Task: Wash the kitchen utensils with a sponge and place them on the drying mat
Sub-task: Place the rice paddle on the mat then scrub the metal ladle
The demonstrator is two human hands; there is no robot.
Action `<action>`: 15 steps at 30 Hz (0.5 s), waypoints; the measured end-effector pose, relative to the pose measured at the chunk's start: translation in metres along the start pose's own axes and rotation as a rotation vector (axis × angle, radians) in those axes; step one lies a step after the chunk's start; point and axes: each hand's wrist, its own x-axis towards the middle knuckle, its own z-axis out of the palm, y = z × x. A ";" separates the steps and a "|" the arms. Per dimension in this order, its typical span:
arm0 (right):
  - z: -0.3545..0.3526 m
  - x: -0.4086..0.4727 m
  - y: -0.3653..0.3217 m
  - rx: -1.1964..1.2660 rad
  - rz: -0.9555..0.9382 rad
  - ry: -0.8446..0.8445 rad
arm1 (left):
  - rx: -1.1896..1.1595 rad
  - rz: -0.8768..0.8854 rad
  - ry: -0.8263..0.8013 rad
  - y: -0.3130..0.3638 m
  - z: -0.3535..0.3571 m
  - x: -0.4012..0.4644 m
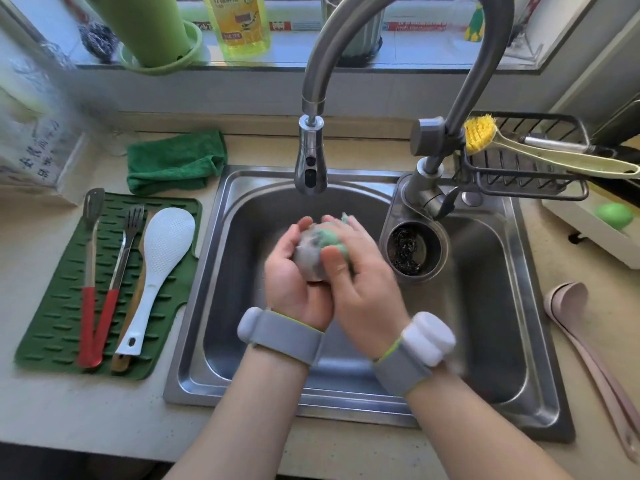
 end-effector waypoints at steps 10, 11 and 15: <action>0.006 -0.003 -0.008 -0.191 -0.062 -0.071 | 0.084 -0.054 -0.081 -0.008 0.002 -0.011; 0.007 -0.006 -0.007 -0.234 -0.102 -0.101 | 0.092 -0.057 -0.075 -0.007 0.002 -0.011; -0.008 0.019 -0.002 -0.034 0.113 -0.029 | 0.137 -0.070 -0.143 -0.014 0.002 -0.014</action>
